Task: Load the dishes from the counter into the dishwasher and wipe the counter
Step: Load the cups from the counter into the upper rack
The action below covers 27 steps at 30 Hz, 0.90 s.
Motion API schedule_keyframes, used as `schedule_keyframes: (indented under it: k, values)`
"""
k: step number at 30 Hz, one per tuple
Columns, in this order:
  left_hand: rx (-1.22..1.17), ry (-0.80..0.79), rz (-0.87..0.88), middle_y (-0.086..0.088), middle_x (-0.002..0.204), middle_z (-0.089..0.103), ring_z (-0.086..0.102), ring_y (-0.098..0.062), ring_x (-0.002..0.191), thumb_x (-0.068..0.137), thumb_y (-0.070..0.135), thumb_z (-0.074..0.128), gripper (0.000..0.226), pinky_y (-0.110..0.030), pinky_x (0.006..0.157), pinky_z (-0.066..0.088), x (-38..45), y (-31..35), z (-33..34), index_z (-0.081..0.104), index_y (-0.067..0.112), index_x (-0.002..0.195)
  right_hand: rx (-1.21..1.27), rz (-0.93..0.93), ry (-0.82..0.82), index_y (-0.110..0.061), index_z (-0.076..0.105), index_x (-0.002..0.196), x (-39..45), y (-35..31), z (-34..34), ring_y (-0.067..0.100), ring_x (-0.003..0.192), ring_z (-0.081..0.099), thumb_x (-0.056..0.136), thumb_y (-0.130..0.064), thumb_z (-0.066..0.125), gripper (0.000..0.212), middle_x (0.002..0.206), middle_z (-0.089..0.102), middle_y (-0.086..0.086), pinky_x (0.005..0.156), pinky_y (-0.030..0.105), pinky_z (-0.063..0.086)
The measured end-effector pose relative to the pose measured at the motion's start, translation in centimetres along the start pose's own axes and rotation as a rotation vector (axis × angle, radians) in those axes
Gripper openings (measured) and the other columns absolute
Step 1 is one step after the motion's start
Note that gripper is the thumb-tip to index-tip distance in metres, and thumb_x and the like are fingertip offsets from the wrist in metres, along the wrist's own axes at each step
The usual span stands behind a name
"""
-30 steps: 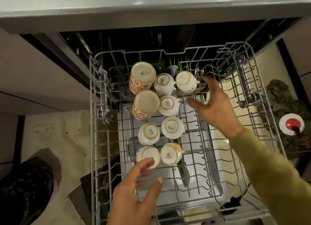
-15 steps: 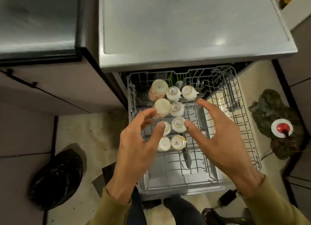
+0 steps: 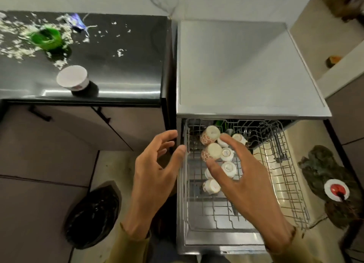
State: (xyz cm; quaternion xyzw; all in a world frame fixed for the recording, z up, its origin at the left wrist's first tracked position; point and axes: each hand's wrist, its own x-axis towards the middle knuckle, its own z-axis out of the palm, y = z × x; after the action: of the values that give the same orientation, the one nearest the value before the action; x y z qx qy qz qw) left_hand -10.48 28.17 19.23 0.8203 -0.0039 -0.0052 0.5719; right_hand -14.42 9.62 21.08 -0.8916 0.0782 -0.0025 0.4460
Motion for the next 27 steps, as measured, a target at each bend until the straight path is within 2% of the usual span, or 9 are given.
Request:
schedule_keyframes:
  k: [6,13,19,23,27]
  values:
    - [-0.007,-0.028,-0.015,0.015,0.119,0.067,0.063,-0.002,0.112,0.089,0.040,0.063,0.038,-0.038,0.099,0.054,0.8,-0.8,-4.7,0.063,0.026,0.125,-0.011,0.021,0.030,-0.041,0.043,0.139,-0.6,-3.1,3.0,0.002,0.129,0.048,0.082,-0.069,0.056,0.065,0.142,0.049,-0.020,0.106,0.041,0.045]
    - [0.027,-0.103,0.058,0.011,0.120,0.067,0.062,-0.001,0.113,0.086,0.045,0.061,0.045,-0.037,0.099,0.054,2.5,0.2,-8.1,0.063,0.025,0.126,0.043,0.031,0.072,-0.043,0.042,0.140,-1.4,-6.3,4.9,-0.004,0.134,0.038,0.081,-0.074,0.053,0.067,0.145,0.044,-0.025,0.112,0.037,0.039]
    - [-0.009,-0.067,0.081,0.015,0.116,0.068,0.063,0.001,0.111,0.087,0.051,0.062,0.043,-0.039,0.098,0.055,0.8,1.2,-8.0,0.064,0.029,0.124,0.042,0.003,0.050,-0.043,0.044,0.139,-2.6,-7.6,4.1,-0.007,0.134,0.036,0.078,-0.068,0.056,0.067,0.145,0.042,-0.027,0.113,0.028,0.034]
    - [-0.009,-0.030,0.071,0.016,0.116,0.067,0.063,0.000,0.111,0.089,0.052,0.063,0.038,-0.038,0.094,0.057,-1.7,1.3,-7.1,0.063,0.034,0.122,0.027,-0.039,0.039,-0.044,0.045,0.137,-3.4,-7.6,2.9,-0.001,0.132,0.042,0.078,-0.069,0.056,0.065,0.143,0.046,-0.023,0.109,0.030,0.038]
    - [0.019,-0.010,0.067,0.014,0.118,0.067,0.062,0.003,0.111,0.085,0.054,0.060,0.045,-0.034,0.093,0.057,-4.1,0.9,-6.7,0.062,0.034,0.124,0.041,-0.072,0.022,-0.045,0.046,0.136,-4.0,-7.5,3.0,-0.002,0.132,0.041,0.079,-0.077,0.052,0.065,0.143,0.045,-0.025,0.108,0.029,0.037]
